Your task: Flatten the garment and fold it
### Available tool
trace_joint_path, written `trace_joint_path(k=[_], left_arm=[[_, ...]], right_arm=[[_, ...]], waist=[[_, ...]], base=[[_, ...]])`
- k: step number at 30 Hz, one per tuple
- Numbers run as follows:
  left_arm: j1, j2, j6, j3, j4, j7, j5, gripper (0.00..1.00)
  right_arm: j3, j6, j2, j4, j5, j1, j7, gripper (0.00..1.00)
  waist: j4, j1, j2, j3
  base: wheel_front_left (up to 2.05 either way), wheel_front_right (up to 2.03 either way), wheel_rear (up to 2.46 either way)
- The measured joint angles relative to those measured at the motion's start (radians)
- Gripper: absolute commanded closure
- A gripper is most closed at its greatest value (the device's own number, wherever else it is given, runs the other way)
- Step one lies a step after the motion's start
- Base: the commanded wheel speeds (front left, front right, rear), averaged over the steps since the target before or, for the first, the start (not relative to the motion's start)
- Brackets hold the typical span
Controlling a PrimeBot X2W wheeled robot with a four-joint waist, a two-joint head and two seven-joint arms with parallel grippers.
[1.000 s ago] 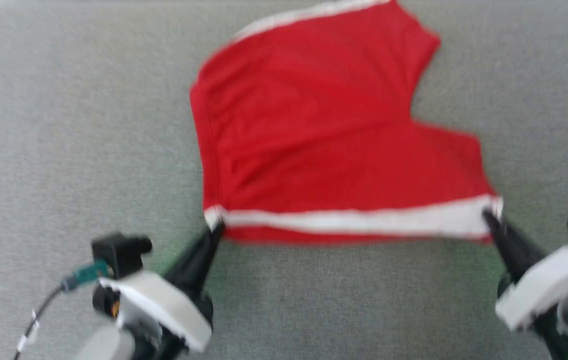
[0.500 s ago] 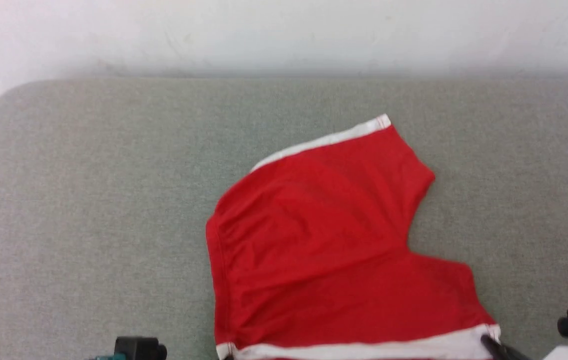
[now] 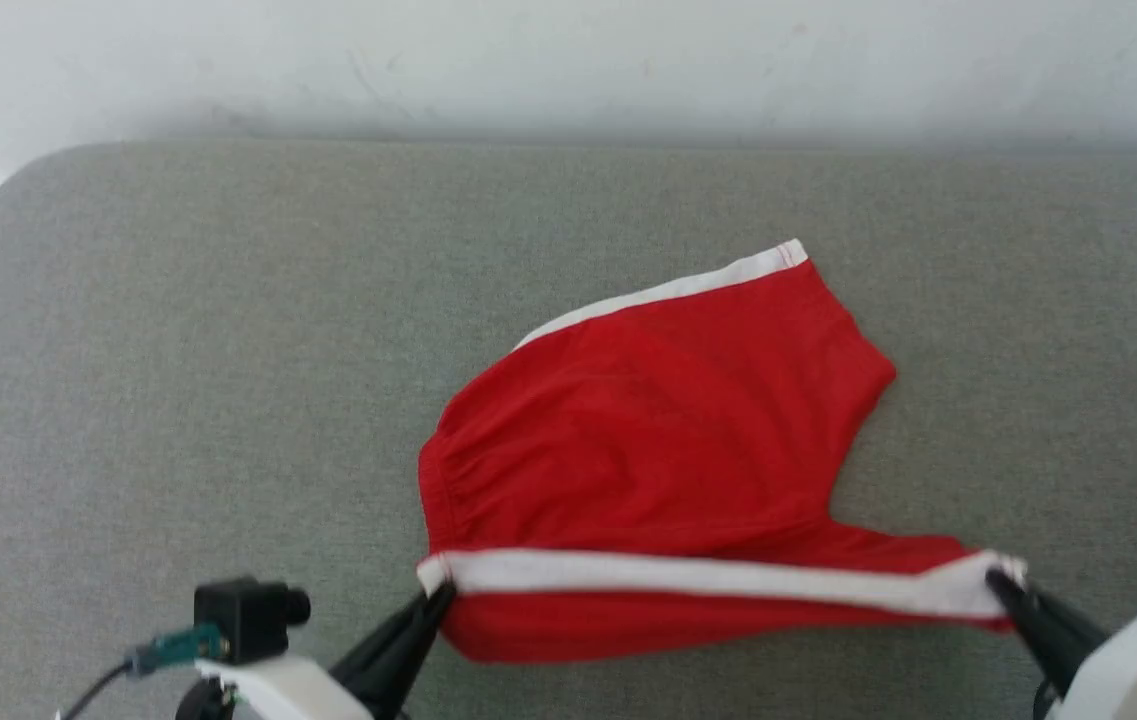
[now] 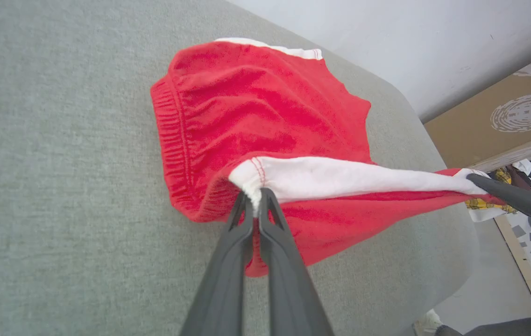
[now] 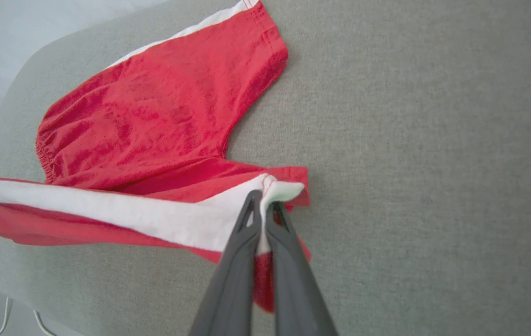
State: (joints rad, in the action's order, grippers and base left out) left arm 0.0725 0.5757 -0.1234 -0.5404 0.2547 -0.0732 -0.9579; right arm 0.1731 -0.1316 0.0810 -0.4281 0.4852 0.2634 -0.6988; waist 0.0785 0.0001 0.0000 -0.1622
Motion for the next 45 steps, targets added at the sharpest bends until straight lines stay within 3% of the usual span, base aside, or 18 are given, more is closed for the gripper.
trace_joint_path(k=[12,20,24,34,44,45], left_arm=[[-0.239,-0.041,-0.029,0.041,0.012,-0.016,0.063,1.00],[-0.349,-0.092,-0.040,0.040,0.022,-0.009,0.099,1.00],[-0.386,-0.118,-0.040,0.028,0.018,-0.005,0.106,1.00],[-0.466,-0.168,-0.026,0.002,-0.085,-0.015,0.105,1.00],[-0.528,-0.194,-0.001,-0.022,-0.195,-0.074,0.075,1.00],[-0.528,-0.194,-0.001,-0.022,-0.195,-0.074,0.075,0.93]], right_arm=[[-0.099,0.000,0.201,0.041,-0.069,-0.436,-0.051,1.00],[-0.228,0.000,0.340,0.155,-0.108,-0.775,-0.121,1.00],[-0.281,0.000,0.375,0.237,-0.117,-0.913,-0.158,1.00],[-0.332,0.000,0.352,0.459,-0.138,-1.038,-0.199,1.00],[-0.340,0.000,0.332,0.532,-0.146,-1.039,-0.198,1.00],[-0.340,0.000,0.332,0.532,-0.146,-1.039,-0.198,1.00]], waist=[[0.022,0.0002,0.0000,-0.134],[0.053,0.0002,0.0000,-0.238],[0.079,0.0002,0.0000,-0.285],[0.152,0.0001,0.0000,-0.368],[0.169,-0.0001,0.0000,-0.410],[0.169,-0.0001,0.0000,-0.410]], base=[[0.00,0.00,0.00],[0.00,0.00,0.00],[0.00,0.00,0.00],[0.00,0.00,0.00],[0.00,0.00,0.00],[0.00,0.00,0.00]])
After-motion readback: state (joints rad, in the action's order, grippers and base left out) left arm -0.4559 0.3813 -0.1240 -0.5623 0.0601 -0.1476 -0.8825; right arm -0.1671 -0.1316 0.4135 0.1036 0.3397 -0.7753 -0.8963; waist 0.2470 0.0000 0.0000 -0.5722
